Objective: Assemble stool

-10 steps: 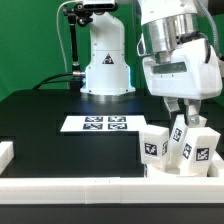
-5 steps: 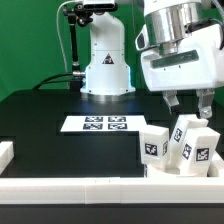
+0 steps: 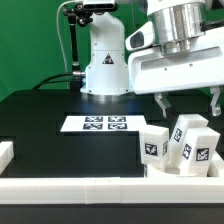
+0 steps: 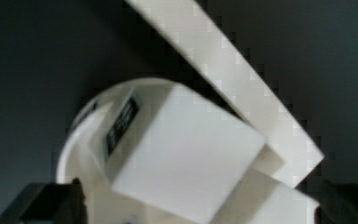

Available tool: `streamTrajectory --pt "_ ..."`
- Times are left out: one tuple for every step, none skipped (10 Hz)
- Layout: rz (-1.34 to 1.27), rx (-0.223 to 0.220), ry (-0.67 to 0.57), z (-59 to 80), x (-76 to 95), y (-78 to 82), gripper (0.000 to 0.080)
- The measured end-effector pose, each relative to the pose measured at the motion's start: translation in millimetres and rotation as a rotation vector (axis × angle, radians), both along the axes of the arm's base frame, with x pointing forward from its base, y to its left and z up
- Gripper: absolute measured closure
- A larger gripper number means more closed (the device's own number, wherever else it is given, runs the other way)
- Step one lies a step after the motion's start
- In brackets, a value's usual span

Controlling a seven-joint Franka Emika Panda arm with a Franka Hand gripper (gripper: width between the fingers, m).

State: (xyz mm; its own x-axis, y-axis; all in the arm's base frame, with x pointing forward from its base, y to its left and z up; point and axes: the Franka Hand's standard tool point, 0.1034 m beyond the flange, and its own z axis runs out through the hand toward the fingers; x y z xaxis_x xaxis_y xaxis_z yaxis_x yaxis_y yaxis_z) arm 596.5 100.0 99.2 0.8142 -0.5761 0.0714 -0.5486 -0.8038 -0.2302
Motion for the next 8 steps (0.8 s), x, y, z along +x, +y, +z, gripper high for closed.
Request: streamTrajectory --pt "0.118 -0.023 -0.017 0.2 1.0 -1.0 0.0150" --pt "0.199 -0.036 -0.021 0.8 1.0 0.3 0.0150" --pt "0.230 -0.043 -0.025 0.3 0.9 -0.1 0.0150" --pt "0.318 -0.063 -0.038 0.1 1.0 -1.1 0.0150" --pt "0.376 -0.075 -0.046 0.1 1.1 -1.5 0.0150" --pt "0.428 -0.086 -0.054 0.1 1.1 -1.9 0.0150" --pt "0.519 -0.108 -0.066 0.7 1.3 -2.0 0.0150" --pt "0.603 -0.131 -0.078 2.2 1.7 -1.1 0.0150"
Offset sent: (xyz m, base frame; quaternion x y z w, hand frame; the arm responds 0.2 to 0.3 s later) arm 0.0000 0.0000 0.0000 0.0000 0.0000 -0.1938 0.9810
